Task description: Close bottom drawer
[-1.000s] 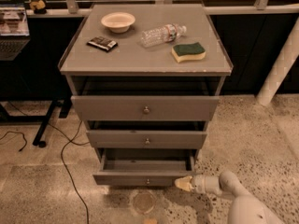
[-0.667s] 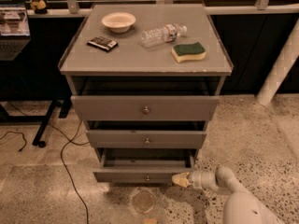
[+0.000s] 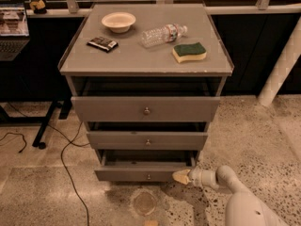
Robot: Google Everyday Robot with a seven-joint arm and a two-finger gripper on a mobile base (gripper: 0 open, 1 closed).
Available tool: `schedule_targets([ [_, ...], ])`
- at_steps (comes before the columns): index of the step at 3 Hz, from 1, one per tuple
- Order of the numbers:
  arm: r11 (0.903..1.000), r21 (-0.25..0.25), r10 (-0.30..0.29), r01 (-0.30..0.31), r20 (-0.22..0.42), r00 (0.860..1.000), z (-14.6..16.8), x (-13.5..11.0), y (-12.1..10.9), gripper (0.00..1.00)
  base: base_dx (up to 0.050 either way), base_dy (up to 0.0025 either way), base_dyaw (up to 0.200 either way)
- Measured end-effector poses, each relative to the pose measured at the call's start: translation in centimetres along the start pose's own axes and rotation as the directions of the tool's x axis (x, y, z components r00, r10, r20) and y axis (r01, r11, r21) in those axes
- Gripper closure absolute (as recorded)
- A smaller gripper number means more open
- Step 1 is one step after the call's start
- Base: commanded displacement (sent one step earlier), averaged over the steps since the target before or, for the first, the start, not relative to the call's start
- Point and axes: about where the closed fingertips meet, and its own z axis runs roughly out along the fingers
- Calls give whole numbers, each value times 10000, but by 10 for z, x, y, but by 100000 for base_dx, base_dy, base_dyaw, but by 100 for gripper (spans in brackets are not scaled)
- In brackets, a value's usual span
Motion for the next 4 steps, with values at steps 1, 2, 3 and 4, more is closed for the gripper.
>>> schedule_targets([
  [1, 10000, 2, -1, 1, 1, 10000, 0, 0, 1, 100, 0, 0, 0],
  [2, 9989, 446, -149, 136, 285, 9995, 6, -23, -14, 100, 0, 0, 0],
  [3, 9989, 470, -6, -4, 220, 9998, 10, -13, -16, 100, 0, 0, 0],
  [4, 9987, 476, 160, -162, 35, 9999, 13, -2, -24, 100, 5001, -1, 13],
])
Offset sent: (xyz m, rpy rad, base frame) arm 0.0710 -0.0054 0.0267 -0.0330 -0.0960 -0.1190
